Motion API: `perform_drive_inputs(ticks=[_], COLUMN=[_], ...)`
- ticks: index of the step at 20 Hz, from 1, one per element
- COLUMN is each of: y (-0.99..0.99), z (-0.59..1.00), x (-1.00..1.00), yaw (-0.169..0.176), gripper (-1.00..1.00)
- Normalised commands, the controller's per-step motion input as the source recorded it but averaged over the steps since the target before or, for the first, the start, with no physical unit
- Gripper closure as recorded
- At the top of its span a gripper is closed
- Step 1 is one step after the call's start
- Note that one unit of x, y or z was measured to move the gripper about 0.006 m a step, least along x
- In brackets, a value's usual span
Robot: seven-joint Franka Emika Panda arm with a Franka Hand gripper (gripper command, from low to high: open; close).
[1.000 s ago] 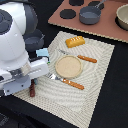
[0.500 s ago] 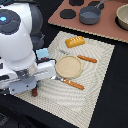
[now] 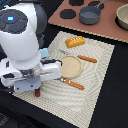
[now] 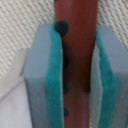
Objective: Interact with the objects in diverse but meaningful ways.
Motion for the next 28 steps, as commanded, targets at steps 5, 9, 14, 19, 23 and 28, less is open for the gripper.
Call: perform_drive_inputs(ticks=[5,9,14,19,23,28], y=[0.02,0.32,0.52,0.71,0.64,0.38], z=[1.0,0.88,0.55,0.39,0.14,-0.06], x=[0.36,0.75,0.78,0.72,0.61,0.34], yaw=[-0.022,0.0,-0.004,0.0,0.0,-0.001], gripper=[1.0,1.0,1.0,1.0,1.0,1.0])
